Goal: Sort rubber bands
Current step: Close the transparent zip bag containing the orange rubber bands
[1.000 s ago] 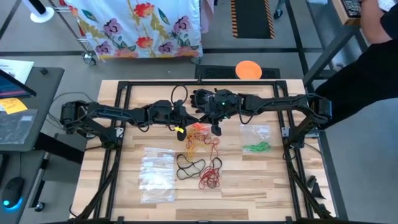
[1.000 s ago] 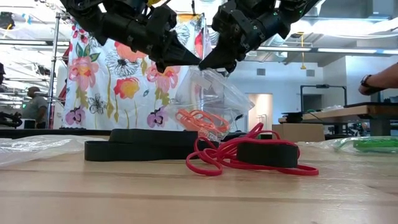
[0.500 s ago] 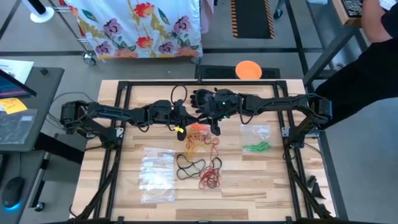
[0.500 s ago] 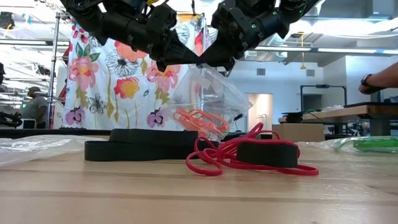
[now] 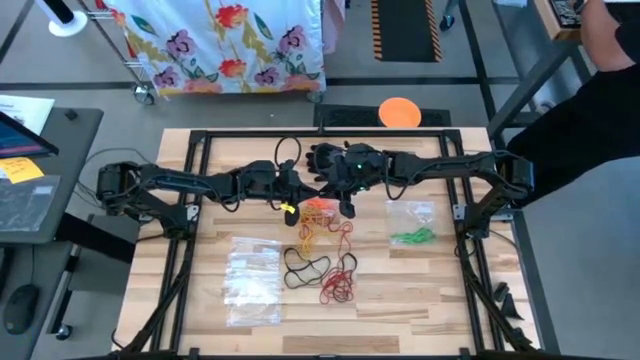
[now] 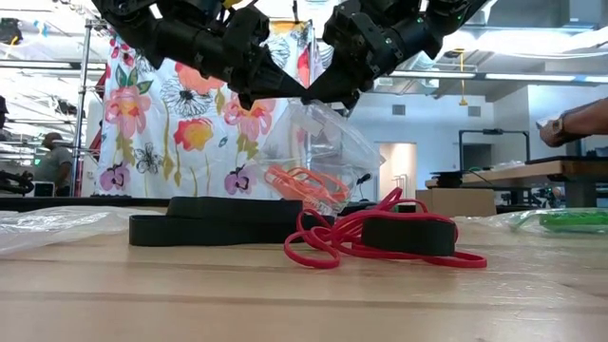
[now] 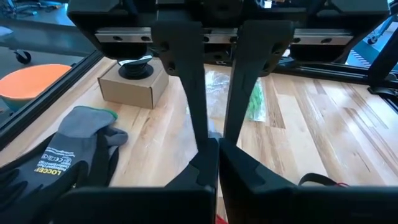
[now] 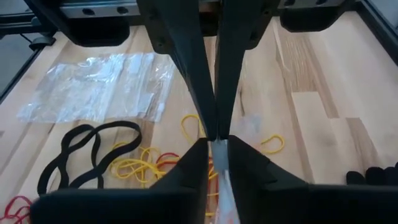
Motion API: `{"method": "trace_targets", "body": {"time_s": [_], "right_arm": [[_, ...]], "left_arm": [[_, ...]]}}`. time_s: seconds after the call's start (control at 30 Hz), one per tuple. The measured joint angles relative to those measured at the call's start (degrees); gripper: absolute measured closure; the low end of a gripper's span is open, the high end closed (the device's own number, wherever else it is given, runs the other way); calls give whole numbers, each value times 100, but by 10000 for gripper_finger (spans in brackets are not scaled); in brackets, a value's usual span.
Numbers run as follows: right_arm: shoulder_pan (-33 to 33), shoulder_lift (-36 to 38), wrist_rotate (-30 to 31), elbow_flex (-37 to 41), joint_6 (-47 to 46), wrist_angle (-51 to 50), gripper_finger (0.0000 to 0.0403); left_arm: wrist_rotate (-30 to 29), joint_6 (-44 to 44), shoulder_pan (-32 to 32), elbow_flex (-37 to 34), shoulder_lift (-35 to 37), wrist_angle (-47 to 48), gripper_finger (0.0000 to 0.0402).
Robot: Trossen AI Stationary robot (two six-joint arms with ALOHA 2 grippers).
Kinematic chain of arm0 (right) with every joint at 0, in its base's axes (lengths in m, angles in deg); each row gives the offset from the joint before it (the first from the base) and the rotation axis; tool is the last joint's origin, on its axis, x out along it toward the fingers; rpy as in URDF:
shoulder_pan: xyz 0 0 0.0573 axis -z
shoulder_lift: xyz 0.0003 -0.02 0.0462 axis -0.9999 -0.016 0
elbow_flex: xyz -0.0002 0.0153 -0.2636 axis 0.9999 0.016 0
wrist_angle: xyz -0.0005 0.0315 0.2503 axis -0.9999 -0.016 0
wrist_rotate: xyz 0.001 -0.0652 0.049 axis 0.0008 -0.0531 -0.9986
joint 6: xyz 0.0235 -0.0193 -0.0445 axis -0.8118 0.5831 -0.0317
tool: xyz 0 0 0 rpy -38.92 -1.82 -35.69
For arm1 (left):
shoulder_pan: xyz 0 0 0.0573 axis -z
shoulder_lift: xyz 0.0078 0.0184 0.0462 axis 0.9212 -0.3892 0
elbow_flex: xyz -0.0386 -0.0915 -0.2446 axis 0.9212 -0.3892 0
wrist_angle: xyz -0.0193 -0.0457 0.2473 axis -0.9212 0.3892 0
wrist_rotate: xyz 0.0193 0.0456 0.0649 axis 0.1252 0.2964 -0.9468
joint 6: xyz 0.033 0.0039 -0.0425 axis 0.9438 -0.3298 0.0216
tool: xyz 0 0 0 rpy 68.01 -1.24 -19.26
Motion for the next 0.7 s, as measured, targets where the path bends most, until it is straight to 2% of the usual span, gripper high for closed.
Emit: {"method": "trace_targets", "body": {"time_s": [0.13, 0.7], "right_arm": [[0, 0, -4, 0, 87, 3, 387], [0, 11, -2, -15, 84, -91, 383]], "left_arm": [[2, 22, 0, 2, 45, 78, 401], [0, 88, 2, -2, 304, 298, 401]]}}
